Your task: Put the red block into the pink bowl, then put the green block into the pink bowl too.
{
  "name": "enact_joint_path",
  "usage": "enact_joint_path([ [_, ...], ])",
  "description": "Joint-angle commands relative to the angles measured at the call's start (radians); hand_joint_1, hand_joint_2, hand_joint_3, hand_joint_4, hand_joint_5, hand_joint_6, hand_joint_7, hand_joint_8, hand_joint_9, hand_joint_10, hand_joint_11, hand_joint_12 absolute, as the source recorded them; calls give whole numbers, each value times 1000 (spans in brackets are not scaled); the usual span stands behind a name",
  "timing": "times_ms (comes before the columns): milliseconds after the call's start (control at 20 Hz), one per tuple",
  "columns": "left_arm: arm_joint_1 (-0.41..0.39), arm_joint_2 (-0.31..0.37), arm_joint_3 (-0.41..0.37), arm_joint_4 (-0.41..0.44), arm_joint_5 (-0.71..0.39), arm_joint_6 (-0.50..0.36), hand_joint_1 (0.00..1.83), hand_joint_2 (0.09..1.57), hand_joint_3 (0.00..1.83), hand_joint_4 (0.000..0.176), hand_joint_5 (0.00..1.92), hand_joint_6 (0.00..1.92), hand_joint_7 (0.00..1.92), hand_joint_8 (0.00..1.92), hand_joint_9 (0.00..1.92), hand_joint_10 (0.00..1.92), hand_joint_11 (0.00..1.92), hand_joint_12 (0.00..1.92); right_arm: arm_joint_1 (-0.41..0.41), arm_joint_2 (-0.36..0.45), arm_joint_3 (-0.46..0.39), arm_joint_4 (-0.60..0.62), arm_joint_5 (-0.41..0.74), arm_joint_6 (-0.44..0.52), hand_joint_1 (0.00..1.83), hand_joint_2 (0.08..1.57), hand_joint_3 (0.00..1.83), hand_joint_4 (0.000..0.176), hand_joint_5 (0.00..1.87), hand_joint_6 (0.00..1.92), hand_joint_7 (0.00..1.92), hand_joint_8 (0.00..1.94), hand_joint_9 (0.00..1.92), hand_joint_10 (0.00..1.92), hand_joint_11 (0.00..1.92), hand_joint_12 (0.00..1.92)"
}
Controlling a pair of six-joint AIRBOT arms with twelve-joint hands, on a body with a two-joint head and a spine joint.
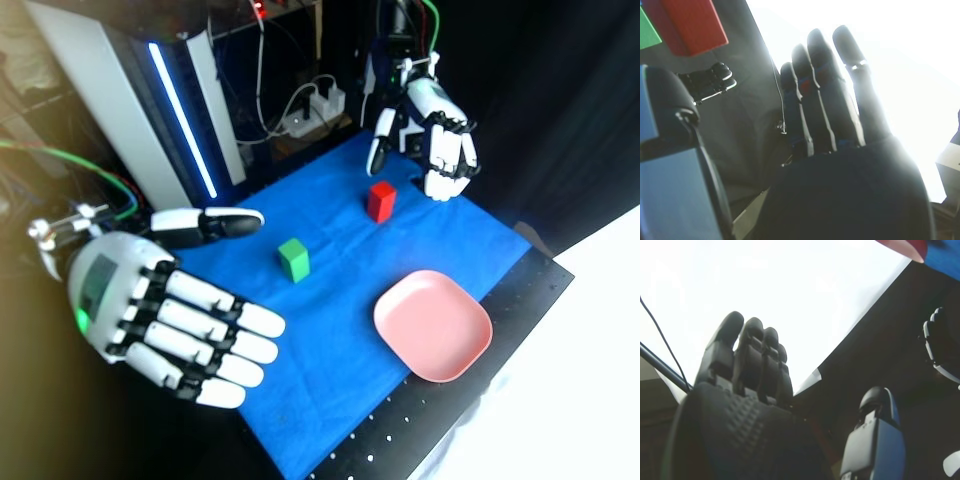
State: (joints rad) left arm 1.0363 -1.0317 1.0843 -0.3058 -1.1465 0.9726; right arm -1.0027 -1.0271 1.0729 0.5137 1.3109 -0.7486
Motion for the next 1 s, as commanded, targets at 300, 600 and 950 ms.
enact_joint_path([
  [300, -32, 5, 9, 81, -33, -10, 923, 738, 0, 0, 562, 0, 683, 1, 692, 5, 3, 1175, 7, -3, 9, -18, 120, 13, 497, 805, 1, 0, 272, 2, 384, 2, 347, 5, 0, 661],
  [600, -49, -30, 35, 98, 18, -10, 1045, 802, 1, 0, 667, 10, 774, 6, 808, 14, 321, 995, 7, -2, 8, -18, 120, 19, 504, 799, 0, 0, 267, 0, 382, 1, 326, 0, 0, 628],
  [950, -65, -61, 45, 132, 50, -9, 1075, 790, 0, 0, 684, 2, 758, 0, 771, 0, 381, 804, 7, -2, 8, -18, 120, 26, 499, 804, 2, 0, 270, 6, 377, 6, 312, 5, 6, 585],
])
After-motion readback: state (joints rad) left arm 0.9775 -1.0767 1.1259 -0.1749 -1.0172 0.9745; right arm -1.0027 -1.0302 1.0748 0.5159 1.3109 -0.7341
